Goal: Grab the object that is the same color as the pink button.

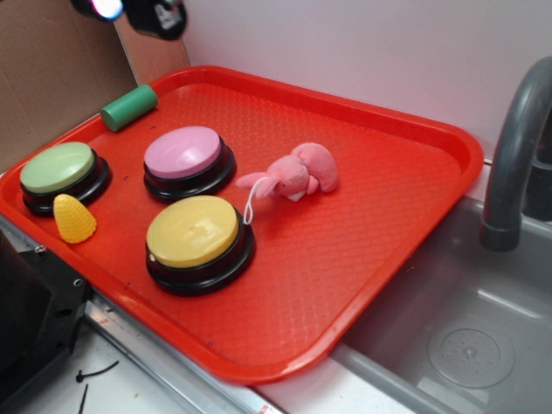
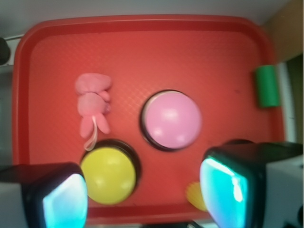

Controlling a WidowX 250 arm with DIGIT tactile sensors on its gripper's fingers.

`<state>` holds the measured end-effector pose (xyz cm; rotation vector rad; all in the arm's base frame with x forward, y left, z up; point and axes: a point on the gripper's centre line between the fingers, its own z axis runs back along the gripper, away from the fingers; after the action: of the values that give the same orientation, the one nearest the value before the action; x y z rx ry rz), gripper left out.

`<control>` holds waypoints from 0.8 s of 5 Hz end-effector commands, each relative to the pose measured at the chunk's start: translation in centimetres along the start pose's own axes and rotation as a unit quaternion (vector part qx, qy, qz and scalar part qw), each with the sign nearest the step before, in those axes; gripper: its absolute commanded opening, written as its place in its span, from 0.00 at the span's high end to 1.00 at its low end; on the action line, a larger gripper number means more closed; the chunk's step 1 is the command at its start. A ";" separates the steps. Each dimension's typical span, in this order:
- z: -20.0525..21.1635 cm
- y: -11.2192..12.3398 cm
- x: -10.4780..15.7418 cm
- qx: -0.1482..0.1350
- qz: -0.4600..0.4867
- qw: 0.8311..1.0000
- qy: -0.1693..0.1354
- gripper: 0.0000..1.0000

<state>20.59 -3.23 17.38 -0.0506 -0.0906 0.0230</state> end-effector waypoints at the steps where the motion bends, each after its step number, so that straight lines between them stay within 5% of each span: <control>1: -4.7 -2.2 3.8 -0.010 -0.005 1.000 0.007 0.00; 4: -10.9 -5.0 5.2 0.010 -0.034 0.999 0.029 0.00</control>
<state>25.93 -8.14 5.91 -0.0104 0.0251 -0.0397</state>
